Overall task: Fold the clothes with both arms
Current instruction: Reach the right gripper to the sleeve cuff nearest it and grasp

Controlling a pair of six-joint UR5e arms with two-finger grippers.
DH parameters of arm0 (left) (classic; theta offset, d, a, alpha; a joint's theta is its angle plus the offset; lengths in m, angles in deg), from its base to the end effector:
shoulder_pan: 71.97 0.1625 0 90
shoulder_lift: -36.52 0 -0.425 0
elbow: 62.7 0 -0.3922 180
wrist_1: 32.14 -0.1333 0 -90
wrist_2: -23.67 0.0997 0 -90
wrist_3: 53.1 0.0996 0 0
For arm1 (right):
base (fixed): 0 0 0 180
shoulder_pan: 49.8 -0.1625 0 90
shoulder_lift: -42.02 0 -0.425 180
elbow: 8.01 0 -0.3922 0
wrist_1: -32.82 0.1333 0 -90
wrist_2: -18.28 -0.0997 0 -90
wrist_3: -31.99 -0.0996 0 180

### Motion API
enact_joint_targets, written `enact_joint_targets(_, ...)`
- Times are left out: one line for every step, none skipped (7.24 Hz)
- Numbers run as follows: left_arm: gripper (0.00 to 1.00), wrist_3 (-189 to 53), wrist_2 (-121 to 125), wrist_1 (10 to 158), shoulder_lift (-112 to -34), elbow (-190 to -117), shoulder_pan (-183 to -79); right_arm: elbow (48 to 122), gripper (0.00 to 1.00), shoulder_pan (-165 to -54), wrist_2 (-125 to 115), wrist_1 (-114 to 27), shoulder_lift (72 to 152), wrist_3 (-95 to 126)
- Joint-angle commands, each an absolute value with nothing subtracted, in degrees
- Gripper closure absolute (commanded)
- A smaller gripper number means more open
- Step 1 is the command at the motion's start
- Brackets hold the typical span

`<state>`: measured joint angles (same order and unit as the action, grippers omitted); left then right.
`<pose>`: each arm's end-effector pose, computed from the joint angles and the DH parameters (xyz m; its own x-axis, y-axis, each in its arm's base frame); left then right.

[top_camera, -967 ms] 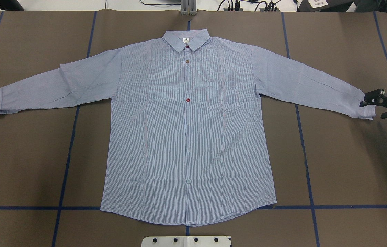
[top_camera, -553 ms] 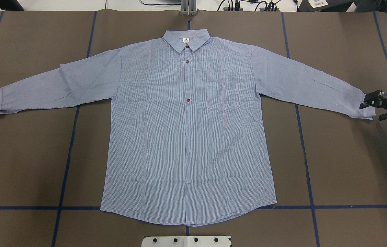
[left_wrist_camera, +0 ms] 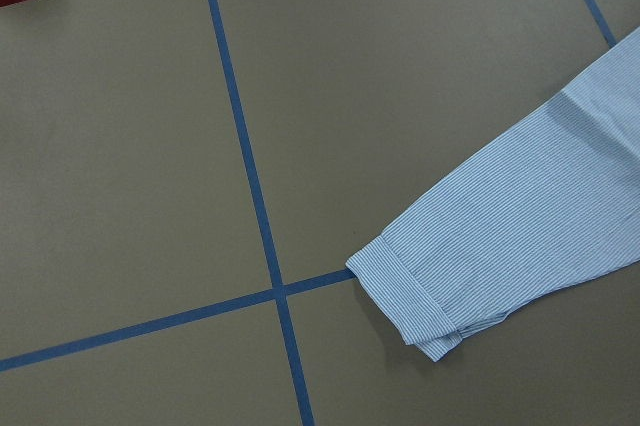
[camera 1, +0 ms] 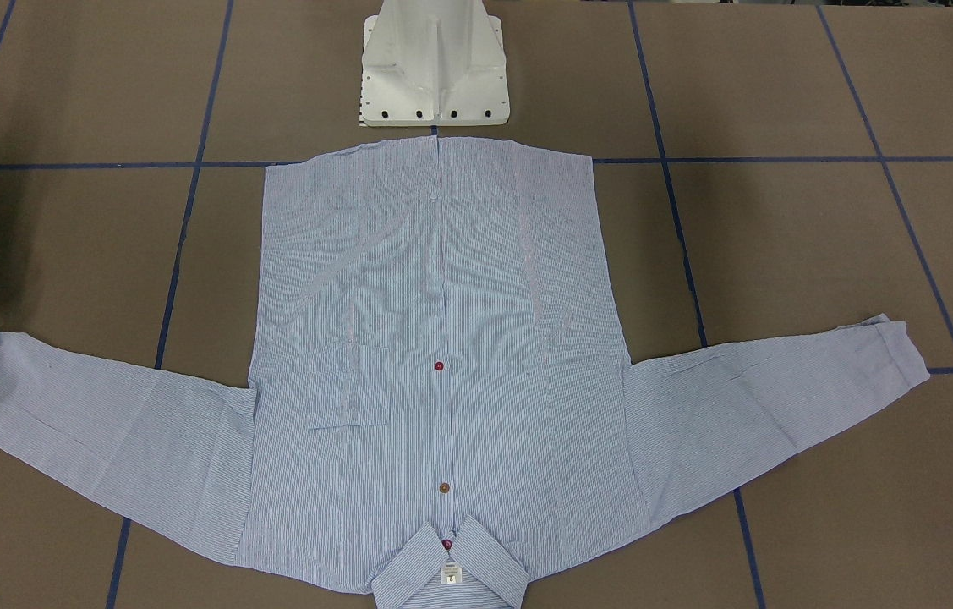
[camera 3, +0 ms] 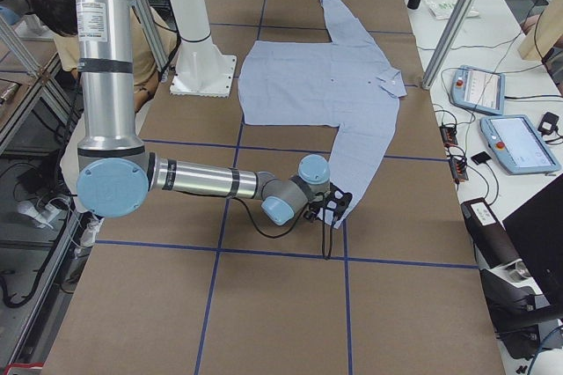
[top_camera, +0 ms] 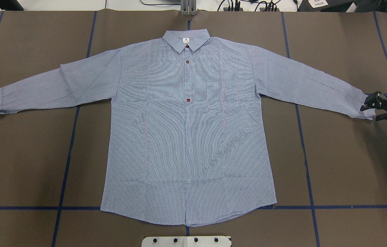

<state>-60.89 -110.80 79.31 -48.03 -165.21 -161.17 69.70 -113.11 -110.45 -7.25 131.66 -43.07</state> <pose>-0.0570 -0.4712 0.5522 0.7040 0.2220 -0.6746 0.0839 0.9172 0.3895 -0.1669 -0.4900 0.6684 0.4771 0.5012 0.7220 -0.4150 0.8526 -0.3176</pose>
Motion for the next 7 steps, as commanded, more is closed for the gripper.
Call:
enact_joint_targets(0.00,-61.62,-110.89,79.31,-48.12,-165.27,-161.18,69.77,1.00,-113.00,-110.66,-7.25,131.66,-44.47)
enact_joint_targets(0.00,-61.62,-110.89,79.31,-48.21,-165.27,-161.18,69.86,1.00,-113.08,-110.92,-7.17,131.75,-44.39)
enact_joint_targets(0.00,-61.62,-110.89,79.31,-48.21,-165.27,-161.18,70.38,1.00,-113.08,-111.18,-7.08,131.84,-44.39)
enact_joint_targets(0.00,-61.71,-110.89,79.31,-48.21,-165.01,-161.18,72.39,1.00,-113.26,-113.27,-7.17,132.54,-44.30)
enact_joint_targets(0.00,-61.62,-110.89,79.31,-48.21,-165.10,-161.18,76.41,1.00,-113.61,-115.12,-7.78,133.24,-44.39)
enact_joint_targets(0.00,-61.62,-110.89,79.31,-48.21,-165.01,-161.18,79.93,1.00,-114.66,-115.14,-9.52,133.07,-44.47)
enact_joint_targets(0.00,-61.53,-110.98,79.40,-48.30,-164.66,-161.18,84.49,1.00,-115.19,-115.05,-16.41,130.72,-44.47)
